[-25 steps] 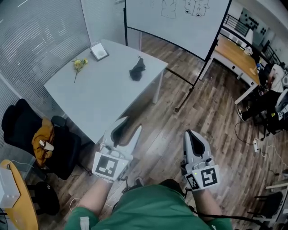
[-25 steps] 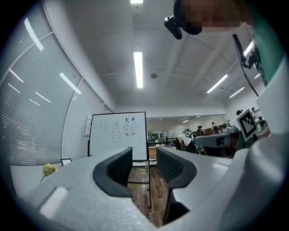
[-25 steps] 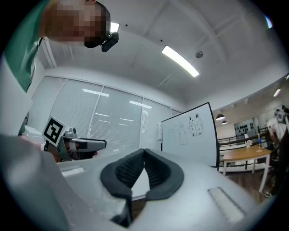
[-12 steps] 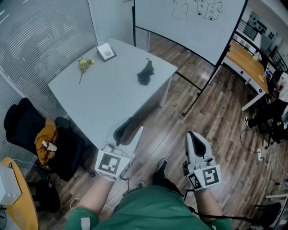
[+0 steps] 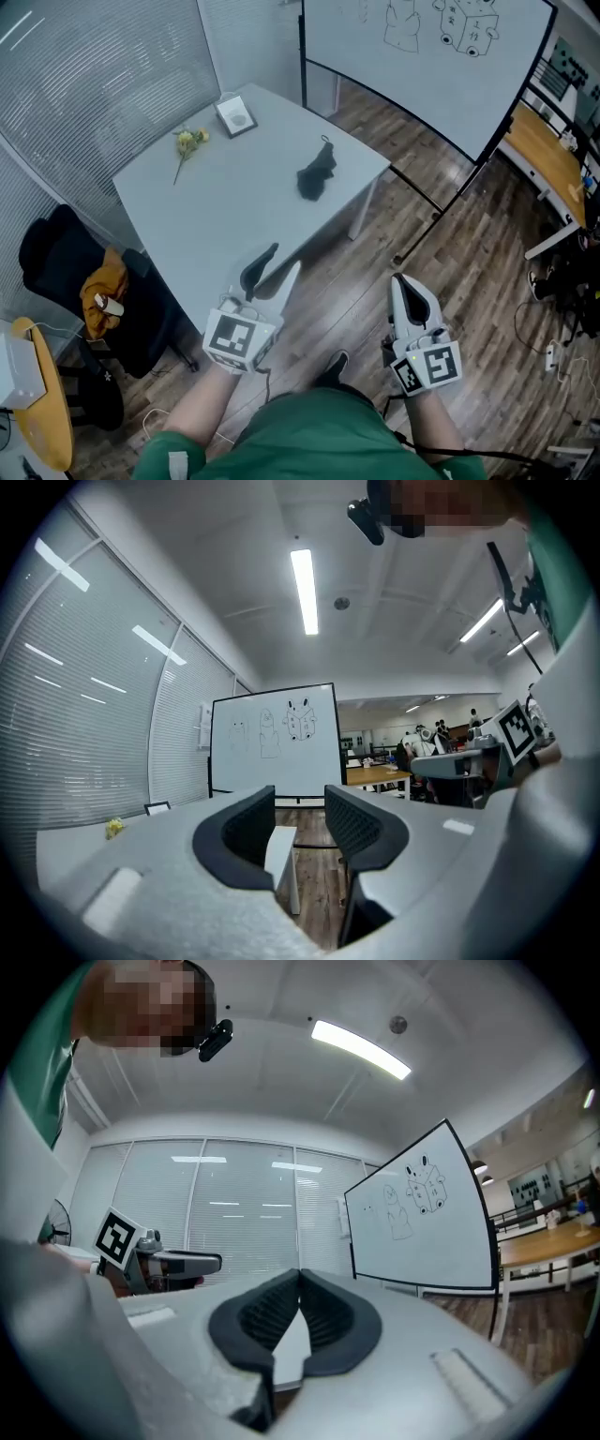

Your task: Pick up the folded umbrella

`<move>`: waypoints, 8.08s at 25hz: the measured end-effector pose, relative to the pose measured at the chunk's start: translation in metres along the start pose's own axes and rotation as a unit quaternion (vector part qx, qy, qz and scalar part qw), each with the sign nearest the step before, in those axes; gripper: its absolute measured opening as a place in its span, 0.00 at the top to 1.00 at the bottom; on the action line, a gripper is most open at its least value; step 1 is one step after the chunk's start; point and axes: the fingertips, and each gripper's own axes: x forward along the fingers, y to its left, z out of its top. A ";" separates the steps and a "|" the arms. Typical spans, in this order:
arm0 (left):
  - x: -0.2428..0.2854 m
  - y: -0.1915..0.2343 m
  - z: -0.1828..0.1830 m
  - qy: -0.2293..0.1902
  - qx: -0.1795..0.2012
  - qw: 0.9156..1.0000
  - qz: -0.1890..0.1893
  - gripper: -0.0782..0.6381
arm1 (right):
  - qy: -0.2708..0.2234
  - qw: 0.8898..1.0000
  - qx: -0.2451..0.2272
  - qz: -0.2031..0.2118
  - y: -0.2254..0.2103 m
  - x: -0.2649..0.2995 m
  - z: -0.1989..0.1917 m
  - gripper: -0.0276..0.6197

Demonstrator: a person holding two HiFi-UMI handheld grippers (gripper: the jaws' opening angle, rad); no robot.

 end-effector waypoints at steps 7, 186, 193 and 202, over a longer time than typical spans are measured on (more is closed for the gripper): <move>0.075 -0.005 -0.002 0.015 0.010 1.000 0.019 0.64 | 0.002 1.000 0.011 0.019 -0.069 0.028 0.000 0.95; 0.417 0.139 0.023 -0.048 -0.040 0.998 -0.009 0.50 | -0.022 0.999 0.008 0.022 -0.327 0.353 0.017 0.95; 0.420 0.136 0.024 -0.049 -0.038 0.998 -0.012 0.50 | -0.021 1.000 0.003 0.022 -0.328 0.353 0.018 0.95; 0.420 0.131 0.025 -0.051 -0.036 0.998 -0.019 0.50 | -0.020 1.000 -0.003 0.021 -0.328 0.347 0.020 0.95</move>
